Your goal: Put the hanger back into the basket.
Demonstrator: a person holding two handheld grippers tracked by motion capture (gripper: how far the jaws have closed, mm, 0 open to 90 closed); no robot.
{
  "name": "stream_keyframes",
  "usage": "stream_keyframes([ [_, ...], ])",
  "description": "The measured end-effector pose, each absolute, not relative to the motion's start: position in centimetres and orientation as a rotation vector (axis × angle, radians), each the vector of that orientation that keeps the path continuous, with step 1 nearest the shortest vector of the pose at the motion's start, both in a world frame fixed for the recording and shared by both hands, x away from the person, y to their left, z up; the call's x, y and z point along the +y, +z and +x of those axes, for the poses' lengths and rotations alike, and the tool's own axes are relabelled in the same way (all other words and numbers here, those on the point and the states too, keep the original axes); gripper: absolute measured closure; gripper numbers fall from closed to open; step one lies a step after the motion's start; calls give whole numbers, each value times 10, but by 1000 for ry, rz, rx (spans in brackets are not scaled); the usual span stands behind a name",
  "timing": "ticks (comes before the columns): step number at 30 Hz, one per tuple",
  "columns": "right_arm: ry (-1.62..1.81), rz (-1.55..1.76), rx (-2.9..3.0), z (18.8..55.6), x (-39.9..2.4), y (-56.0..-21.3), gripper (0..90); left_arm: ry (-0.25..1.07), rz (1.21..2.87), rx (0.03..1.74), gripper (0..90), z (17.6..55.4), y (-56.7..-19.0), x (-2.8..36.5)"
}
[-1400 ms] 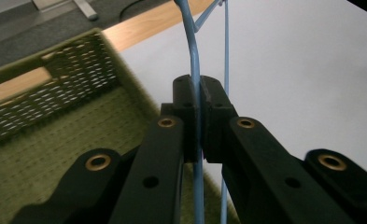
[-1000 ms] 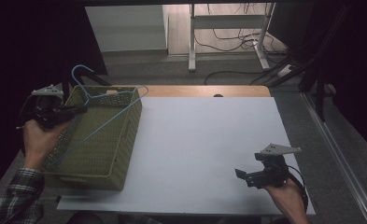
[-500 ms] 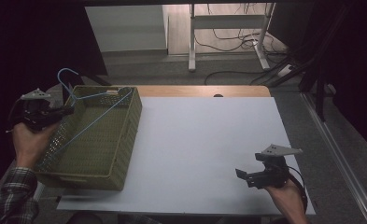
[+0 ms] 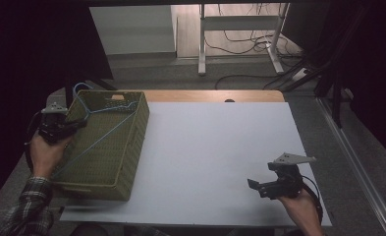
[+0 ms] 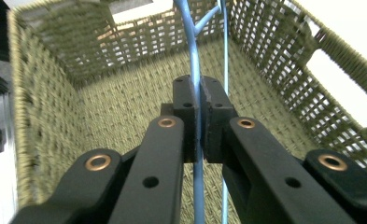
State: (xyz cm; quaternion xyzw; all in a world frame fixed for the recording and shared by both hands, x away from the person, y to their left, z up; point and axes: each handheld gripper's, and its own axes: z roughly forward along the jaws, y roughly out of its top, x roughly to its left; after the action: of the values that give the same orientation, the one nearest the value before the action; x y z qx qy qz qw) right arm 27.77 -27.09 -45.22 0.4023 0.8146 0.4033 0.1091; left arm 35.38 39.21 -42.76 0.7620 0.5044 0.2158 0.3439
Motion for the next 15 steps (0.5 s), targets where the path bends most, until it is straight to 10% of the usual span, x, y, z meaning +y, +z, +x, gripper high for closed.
stream_keyframes([
  [15,1144,1172,2429,278,-269,-456,0,456,2126,1399,859,370,-453,386],
])
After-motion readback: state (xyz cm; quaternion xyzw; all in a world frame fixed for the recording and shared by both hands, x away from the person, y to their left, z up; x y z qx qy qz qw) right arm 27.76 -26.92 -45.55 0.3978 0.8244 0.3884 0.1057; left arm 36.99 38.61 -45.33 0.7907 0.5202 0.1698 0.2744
